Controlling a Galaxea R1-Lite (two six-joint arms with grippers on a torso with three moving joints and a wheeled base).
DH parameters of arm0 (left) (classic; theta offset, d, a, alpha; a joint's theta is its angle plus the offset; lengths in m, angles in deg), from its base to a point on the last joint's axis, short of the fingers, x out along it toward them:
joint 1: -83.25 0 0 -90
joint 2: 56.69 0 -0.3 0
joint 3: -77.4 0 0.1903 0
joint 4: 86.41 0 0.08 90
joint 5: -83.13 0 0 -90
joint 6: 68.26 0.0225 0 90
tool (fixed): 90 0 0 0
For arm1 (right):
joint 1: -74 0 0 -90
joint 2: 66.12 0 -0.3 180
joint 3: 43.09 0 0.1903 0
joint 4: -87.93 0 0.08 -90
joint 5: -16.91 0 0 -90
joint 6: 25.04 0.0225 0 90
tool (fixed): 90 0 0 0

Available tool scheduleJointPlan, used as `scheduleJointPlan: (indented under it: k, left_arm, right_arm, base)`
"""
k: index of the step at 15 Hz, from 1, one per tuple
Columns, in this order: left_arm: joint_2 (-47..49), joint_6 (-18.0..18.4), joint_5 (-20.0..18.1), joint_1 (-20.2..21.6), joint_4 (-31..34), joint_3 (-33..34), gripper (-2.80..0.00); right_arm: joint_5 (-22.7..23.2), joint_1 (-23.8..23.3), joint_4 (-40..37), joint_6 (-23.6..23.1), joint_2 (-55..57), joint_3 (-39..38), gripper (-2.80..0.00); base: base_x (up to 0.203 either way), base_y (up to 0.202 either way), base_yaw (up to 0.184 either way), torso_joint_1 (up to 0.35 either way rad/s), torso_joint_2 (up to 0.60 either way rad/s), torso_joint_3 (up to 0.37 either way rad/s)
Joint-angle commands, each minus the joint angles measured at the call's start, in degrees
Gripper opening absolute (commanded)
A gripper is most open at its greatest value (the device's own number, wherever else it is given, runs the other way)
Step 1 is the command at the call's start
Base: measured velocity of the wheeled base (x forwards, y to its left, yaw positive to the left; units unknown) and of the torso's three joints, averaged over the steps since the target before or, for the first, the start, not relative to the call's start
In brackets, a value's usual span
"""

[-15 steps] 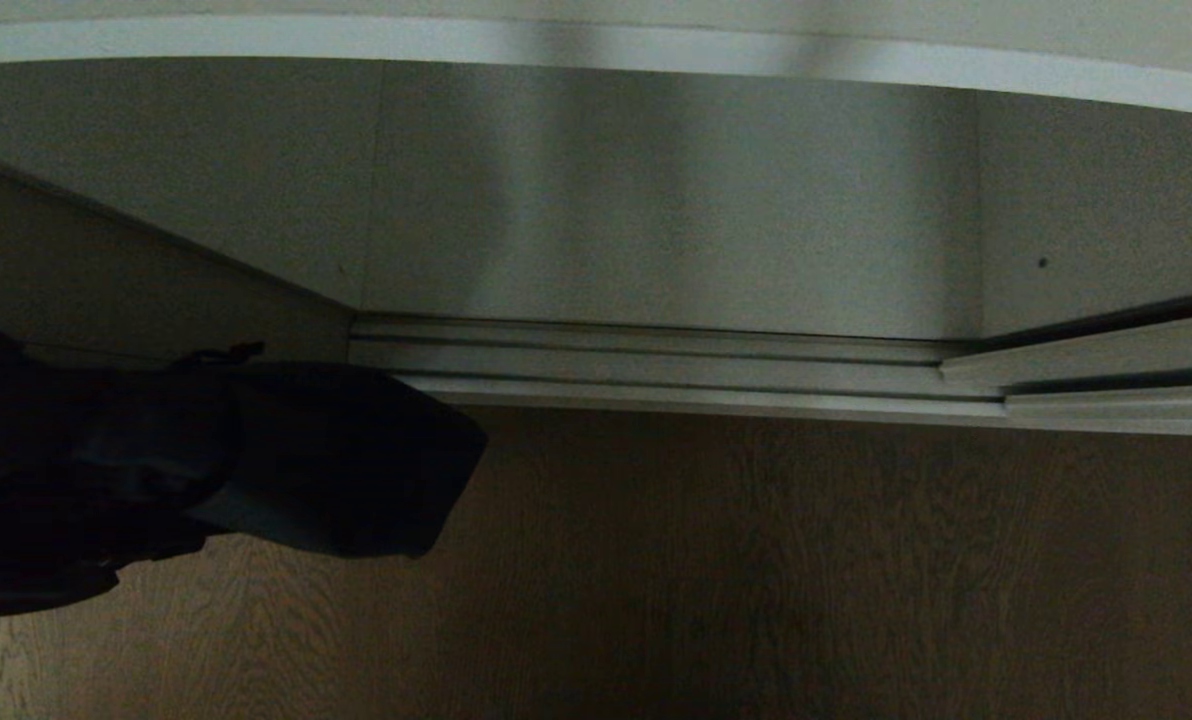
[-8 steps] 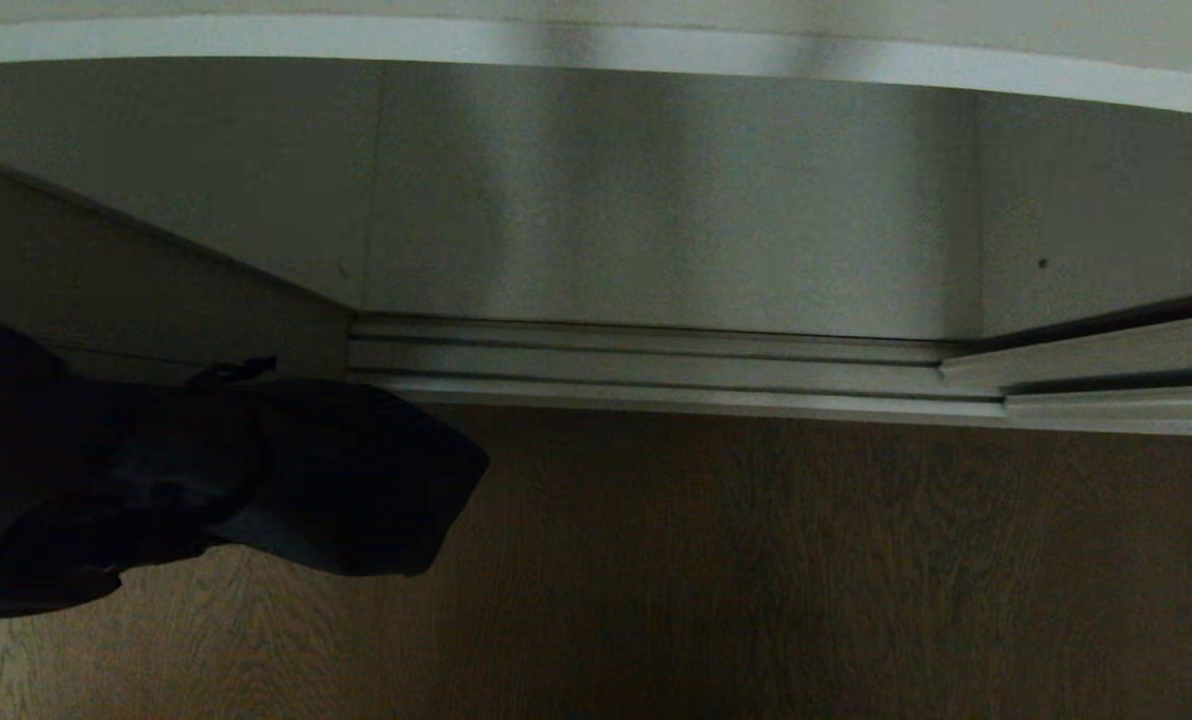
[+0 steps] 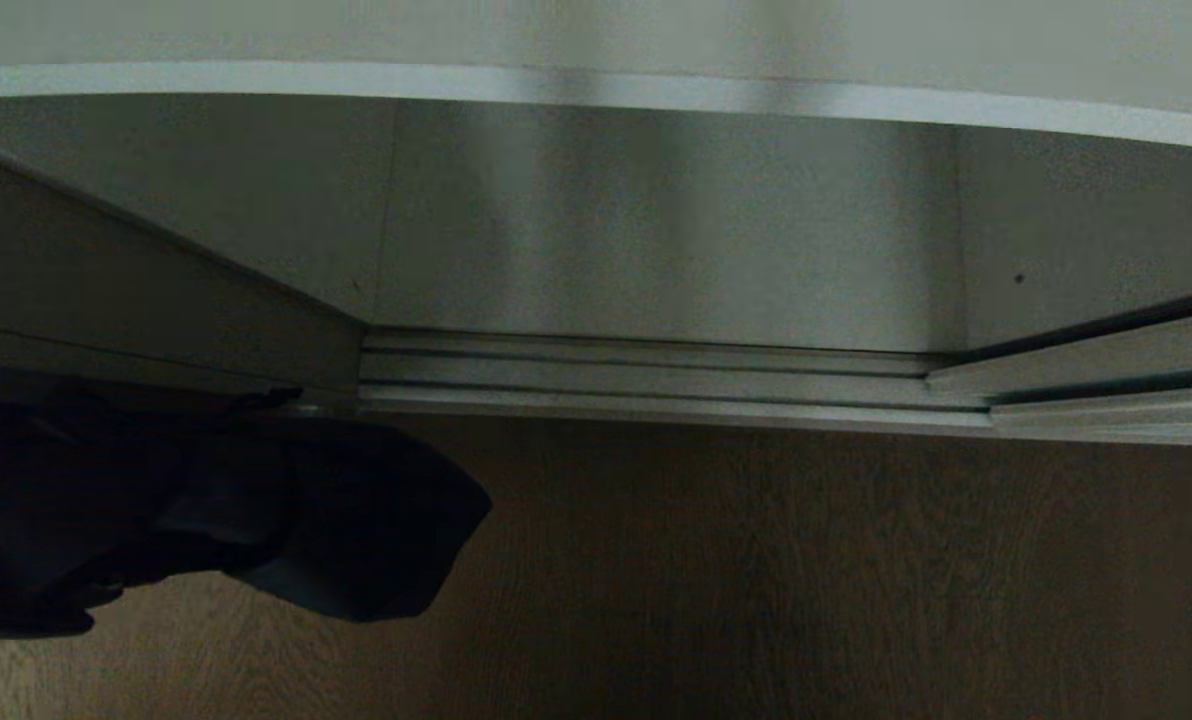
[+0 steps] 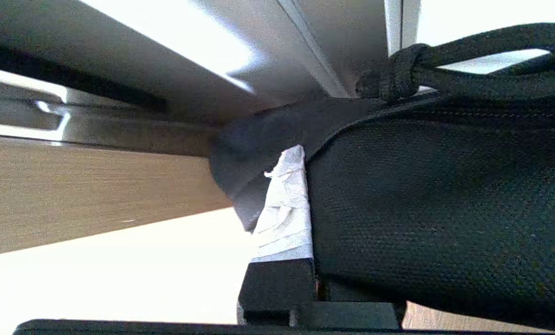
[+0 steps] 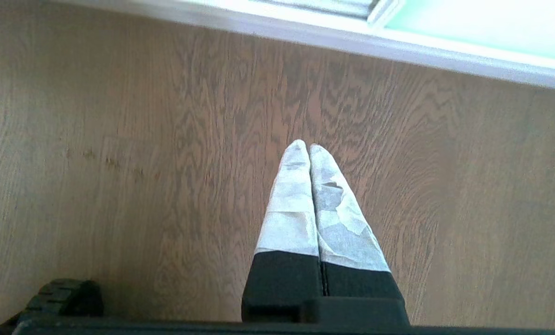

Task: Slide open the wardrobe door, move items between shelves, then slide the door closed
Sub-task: Place the basket on the higher shelf

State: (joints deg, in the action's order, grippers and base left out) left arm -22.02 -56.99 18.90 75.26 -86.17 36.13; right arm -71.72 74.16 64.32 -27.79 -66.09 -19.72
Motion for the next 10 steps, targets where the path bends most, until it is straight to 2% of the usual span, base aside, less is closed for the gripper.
scheduleJointPlan:
  k: [1, 10]
  left_arm:
    - [-0.27, -0.1, 0.03, -0.01, -0.17, 0.12, -2.8]
    - [-1.36, -0.1, -1.17, -0.01, 0.01, 0.05, -2.8]
  right_arm:
    - [0.04, 0.02, -0.02, -0.06, -0.11, -0.08, -2.8]
    - [0.04, 0.02, -0.02, -0.06, -0.11, 0.0, -2.8]
  base:
    - [0.0, 0.0, 0.0, 0.002, 0.0, 0.188]
    - [0.0, 0.0, 0.0, 0.002, 0.0, 0.204]
